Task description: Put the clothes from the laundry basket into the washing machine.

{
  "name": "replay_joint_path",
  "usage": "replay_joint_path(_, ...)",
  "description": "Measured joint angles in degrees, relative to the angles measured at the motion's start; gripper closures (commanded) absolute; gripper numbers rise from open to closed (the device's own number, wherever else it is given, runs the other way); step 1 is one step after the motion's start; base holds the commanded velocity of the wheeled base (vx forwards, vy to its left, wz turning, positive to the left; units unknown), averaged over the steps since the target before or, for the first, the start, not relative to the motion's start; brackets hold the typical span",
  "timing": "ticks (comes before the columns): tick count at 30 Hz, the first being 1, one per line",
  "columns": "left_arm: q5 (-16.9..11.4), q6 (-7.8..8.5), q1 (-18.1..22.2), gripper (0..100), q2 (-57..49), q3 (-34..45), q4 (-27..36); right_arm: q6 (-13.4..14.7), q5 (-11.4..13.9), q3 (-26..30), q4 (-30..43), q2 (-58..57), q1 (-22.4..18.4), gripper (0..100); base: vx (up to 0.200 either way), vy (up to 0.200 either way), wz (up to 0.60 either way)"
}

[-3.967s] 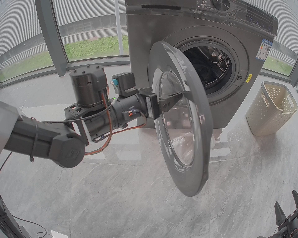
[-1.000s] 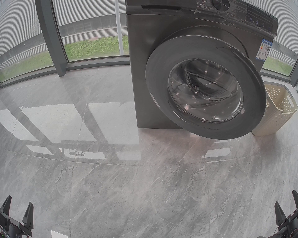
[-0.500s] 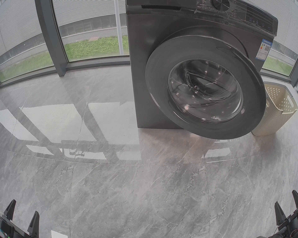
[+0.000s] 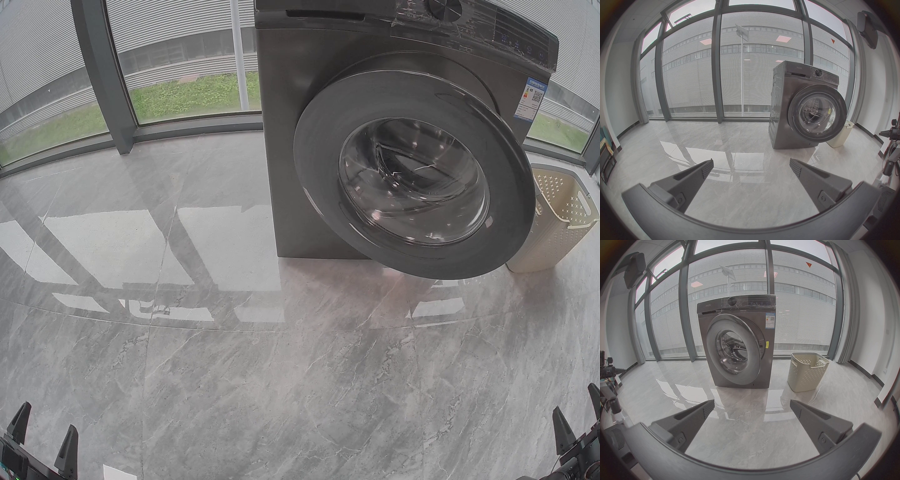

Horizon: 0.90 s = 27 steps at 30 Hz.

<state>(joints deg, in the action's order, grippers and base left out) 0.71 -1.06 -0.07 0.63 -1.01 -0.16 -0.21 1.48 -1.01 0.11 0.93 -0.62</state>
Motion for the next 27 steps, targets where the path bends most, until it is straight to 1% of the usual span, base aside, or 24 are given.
replay_joint_path(18, -0.06, 0.16, -0.02, 0, 0.02, 0.00, -0.06, -0.01, -0.02, 0.00, -0.01, 0.00, -0.01, 0, 0.000, -0.200, 0.00)
replay_joint_path(21, -0.20, -0.20, 0.00, 0, 0.05, 0.00, -0.06, 0.00, 0.00, 0.00, -0.01, 0.00, 0.00, 0, 0.000, 0.000, 0.00)
replay_joint_path(27, -0.49, -0.02, 0.00, 0, 0.07, 0.00, -0.09, 0.00, -0.02, 0.00, 0.00, 0.00, 0.00, 0, 0.000, 0.000, 0.00)
